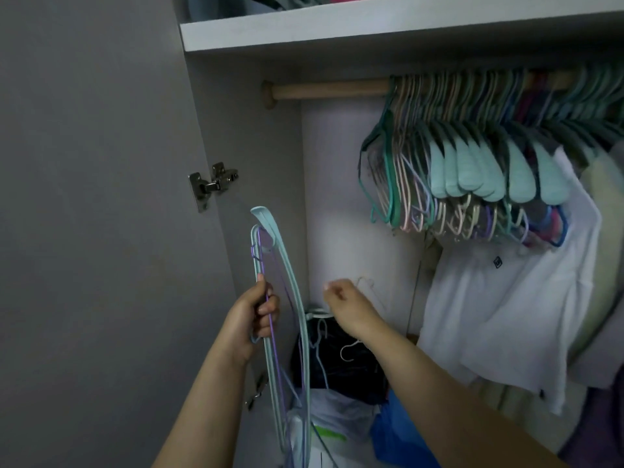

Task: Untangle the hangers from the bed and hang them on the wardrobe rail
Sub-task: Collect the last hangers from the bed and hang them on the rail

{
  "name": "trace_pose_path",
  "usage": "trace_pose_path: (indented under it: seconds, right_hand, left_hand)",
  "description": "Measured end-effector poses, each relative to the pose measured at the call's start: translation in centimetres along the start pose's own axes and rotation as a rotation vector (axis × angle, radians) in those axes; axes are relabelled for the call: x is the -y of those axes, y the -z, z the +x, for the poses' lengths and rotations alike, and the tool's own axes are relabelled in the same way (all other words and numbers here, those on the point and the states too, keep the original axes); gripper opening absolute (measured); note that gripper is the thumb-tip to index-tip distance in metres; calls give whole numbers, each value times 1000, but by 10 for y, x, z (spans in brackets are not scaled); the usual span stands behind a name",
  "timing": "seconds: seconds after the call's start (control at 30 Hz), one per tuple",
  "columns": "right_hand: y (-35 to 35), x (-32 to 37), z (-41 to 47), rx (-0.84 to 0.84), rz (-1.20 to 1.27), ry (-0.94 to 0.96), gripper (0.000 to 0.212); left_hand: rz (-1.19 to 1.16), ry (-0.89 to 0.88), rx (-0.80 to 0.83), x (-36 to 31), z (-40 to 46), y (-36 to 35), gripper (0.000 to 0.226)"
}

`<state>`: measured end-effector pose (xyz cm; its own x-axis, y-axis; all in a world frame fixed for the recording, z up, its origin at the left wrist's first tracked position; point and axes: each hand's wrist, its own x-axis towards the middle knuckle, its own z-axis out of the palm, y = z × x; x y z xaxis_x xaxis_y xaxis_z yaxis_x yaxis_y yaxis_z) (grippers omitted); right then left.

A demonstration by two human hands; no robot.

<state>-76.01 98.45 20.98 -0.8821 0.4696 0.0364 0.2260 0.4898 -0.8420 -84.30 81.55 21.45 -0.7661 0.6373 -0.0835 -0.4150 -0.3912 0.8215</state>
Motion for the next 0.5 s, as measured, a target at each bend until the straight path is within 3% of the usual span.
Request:
trace_pose_path:
  seconds: [0.07,0.13,0.23,0.27,0.37,0.5]
  right_hand:
    - [-12,-11,-1,218,25,-163,84]
    - [-23,-21,-6,309,99,-243,77]
    - [-37,-36,-17,323,131,-325,96]
    - [-40,-39,-20,351,89,-328,92]
    - [-46,-50,-27,442,74,-259,32]
    - [-40,-53,-35,284,329,-234,23]
  left_hand:
    - [-101,16,57,5,-4,2,29]
    - [-183,17,126,10,-7,3,33]
    - [-284,-18,214,15,-7,7,43]
    - [-317,-36,205,15,-7,7,40]
    - [-385,-87,79,12,-4,2,32]
    - [-247,-127,-82,12,8,-2,36]
